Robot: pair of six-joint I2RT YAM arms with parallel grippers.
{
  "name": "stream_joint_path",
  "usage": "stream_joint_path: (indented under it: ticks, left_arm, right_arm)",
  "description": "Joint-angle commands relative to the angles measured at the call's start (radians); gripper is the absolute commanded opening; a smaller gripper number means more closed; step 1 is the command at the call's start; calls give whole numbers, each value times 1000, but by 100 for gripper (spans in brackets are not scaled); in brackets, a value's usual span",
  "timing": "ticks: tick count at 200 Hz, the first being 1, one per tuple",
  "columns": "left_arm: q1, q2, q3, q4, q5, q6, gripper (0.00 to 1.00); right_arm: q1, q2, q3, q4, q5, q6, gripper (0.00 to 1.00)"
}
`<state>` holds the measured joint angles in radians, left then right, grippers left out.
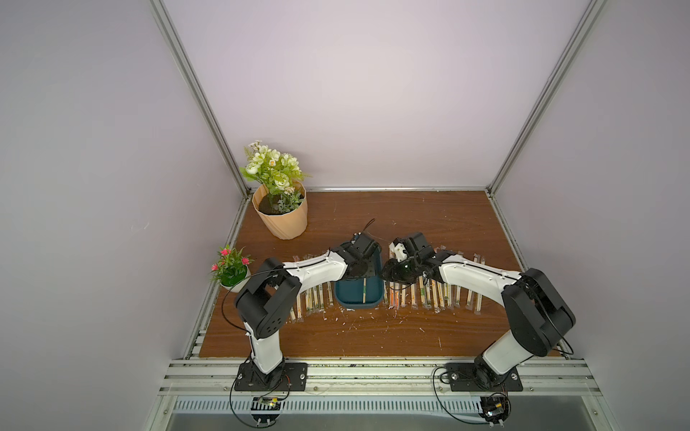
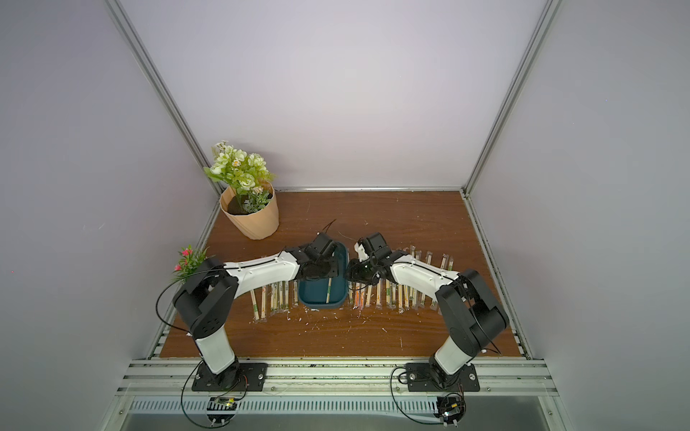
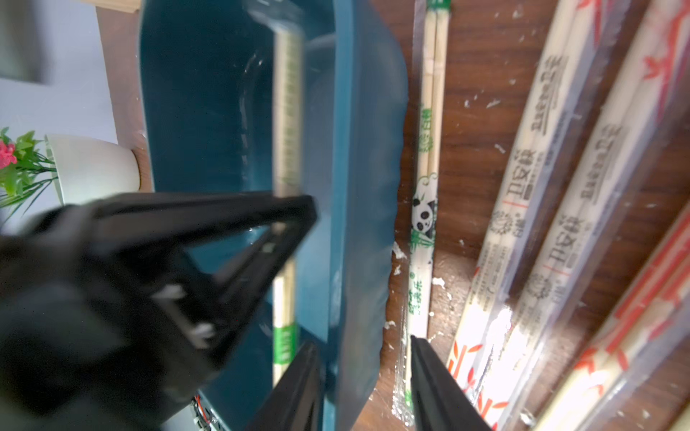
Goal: Take the paired disposable chopsticks out of the storage box
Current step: Pick up the paired disposable chopsticks from the storage box, then place the paired disposable chopsticks at the center of the board.
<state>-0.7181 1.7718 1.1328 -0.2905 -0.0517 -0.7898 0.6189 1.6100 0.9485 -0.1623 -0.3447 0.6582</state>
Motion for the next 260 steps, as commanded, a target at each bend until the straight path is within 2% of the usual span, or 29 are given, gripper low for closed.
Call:
stream_joint_path:
  ticks: [1,42,87,115,163,230,246,260]
  left_arm:
    - [46,-70,31,-76,-74,41,0]
    - [145,-198,12,-187,-174,78,0]
    - [329,-300,-148,-227,-233,145,1]
    - [406,-316,-235,-202,-250,165,1]
    - [448,-258,-251,-201,-294,208,0]
    - [482,-193,-266,-206,-345,244,0]
    - [487,-183,-275,-199,-350,254,5]
    - [487,-178,-282,-189,-346,265,24]
  right_arm:
    - [1,-45,52,-34,40,-3,45]
    - [-13,-82,84,-70,91,-20,45]
    - [-74,-145,109,-118,123,-56,46]
    - [-141,-203,103,-139,124,-73,46]
    - [-253,-295,82,-160,140,-88,47]
    - [-333,-391,35,-178,166,-95,50]
    - [-347,-408,31,-182,168,-101,51]
    - [-359,-418,29,-189,168,-107,51]
